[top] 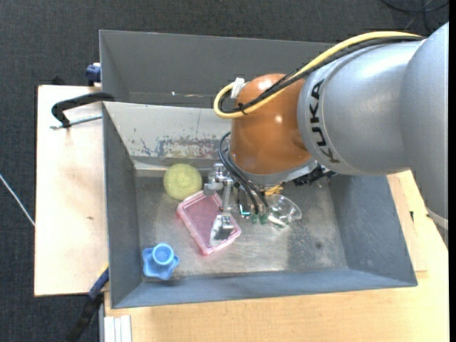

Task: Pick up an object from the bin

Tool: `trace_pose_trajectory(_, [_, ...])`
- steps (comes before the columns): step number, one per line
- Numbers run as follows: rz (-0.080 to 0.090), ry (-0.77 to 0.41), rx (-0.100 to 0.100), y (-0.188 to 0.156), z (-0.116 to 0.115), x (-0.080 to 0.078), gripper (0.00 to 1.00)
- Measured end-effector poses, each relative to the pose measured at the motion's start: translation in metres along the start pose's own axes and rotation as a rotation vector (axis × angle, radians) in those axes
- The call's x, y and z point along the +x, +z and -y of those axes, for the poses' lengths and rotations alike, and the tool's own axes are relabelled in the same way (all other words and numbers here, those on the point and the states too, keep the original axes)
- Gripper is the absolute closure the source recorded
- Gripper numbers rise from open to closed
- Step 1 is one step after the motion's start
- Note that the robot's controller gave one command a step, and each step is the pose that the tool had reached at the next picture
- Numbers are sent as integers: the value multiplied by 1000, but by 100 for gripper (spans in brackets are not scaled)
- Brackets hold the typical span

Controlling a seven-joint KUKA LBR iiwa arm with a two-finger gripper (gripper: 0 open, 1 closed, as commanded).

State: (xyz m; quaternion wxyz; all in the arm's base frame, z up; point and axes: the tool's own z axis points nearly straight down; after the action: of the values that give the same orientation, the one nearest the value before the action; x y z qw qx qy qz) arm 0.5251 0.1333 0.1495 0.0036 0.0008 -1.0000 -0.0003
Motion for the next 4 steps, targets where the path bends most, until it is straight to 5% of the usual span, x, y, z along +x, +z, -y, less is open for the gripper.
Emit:
trace_pose_trajectory(1, [8,1,-1,-4,0,-2,0])
trace_pose_trajectory(3, [21,-166,-2,14,-29,-63,0])
trace_pose_trajectory(4, [23,-173,-6,34,-25,-69,100])
